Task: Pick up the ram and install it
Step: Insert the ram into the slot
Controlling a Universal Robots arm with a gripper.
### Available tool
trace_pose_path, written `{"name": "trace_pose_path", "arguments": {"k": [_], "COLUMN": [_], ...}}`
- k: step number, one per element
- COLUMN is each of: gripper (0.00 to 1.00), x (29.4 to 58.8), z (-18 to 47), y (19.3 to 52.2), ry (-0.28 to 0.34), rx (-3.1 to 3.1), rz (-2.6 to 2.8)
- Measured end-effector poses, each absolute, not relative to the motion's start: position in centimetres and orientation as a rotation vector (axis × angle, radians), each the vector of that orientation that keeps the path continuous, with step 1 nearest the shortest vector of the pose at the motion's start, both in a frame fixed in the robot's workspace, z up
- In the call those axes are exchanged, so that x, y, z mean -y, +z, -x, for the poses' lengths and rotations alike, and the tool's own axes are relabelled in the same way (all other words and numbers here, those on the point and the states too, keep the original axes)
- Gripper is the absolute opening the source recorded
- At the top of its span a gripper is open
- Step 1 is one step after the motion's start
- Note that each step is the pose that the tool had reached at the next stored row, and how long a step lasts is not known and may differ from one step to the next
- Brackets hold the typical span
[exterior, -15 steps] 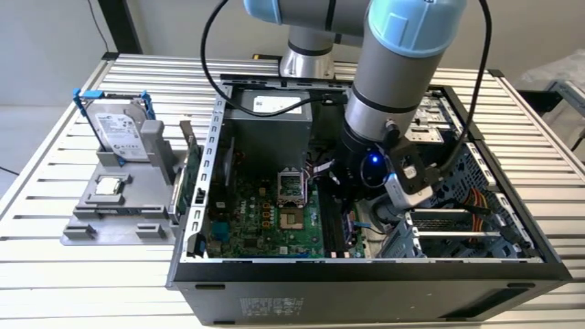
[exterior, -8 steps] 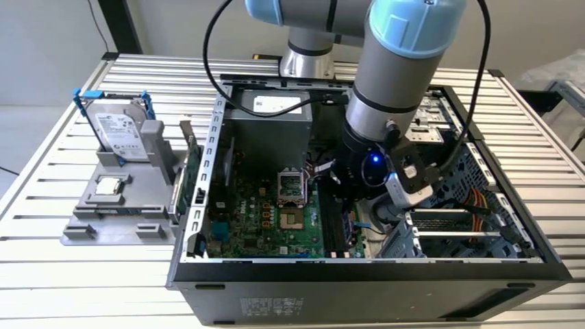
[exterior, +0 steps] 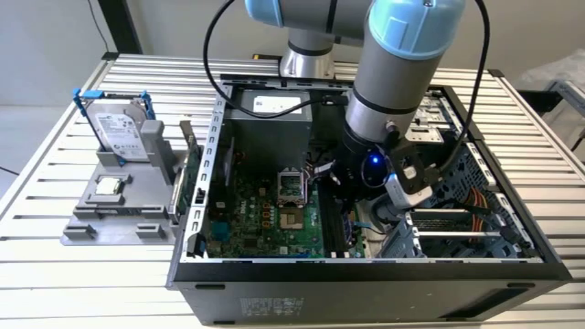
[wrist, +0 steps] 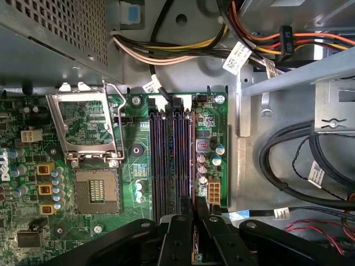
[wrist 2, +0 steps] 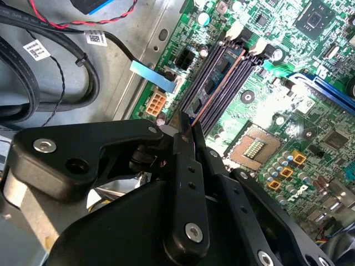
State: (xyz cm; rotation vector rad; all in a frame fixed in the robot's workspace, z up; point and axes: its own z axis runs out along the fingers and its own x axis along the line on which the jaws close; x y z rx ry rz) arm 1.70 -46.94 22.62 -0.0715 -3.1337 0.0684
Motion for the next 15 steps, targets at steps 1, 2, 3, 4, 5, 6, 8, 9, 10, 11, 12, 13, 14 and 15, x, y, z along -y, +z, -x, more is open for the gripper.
{"name": "trace_pose_path", "arguments": {"k": [1,2,3,4,5,6,8,9,10,11,12,13,14,15], "gripper": [0.0,0.0,0.0,0.0,0.0,0.0,0.0,0.0,0.0,0.0,0.0,0.0,0.0,0.0], "x": [46.94,46.94,46.94,46.94,46.94,46.93,46.94,46.94,46.94,46.93,46.93,46.93,46.93,46.94], "z": [-1.7,-1.69,-1.68,-1.67,-1.65,-1.65,-1.63,-1.61,-1.61,-1.6,-1.59,-1.57,-1.56,-1.56], "y": [22.58,22.54,22.53,22.51,22.46,22.4,22.33,22.27,22.18,22.1,22.04,21.98,21.96,21.94], "ry": [0.068,0.068,0.069,0.069,0.068,0.068,0.07,0.07,0.07,0.071,0.071,0.071,0.071,0.072], "rx": [3.134,3.134,3.134,3.134,3.134,3.134,3.134,3.134,3.134,3.134,3.134,3.134,3.134,3.134], "rz": [0.07,0.068,0.066,0.063,0.062,0.062,0.062,0.062,0.062,0.062,0.062,0.062,0.062,0.061]}}
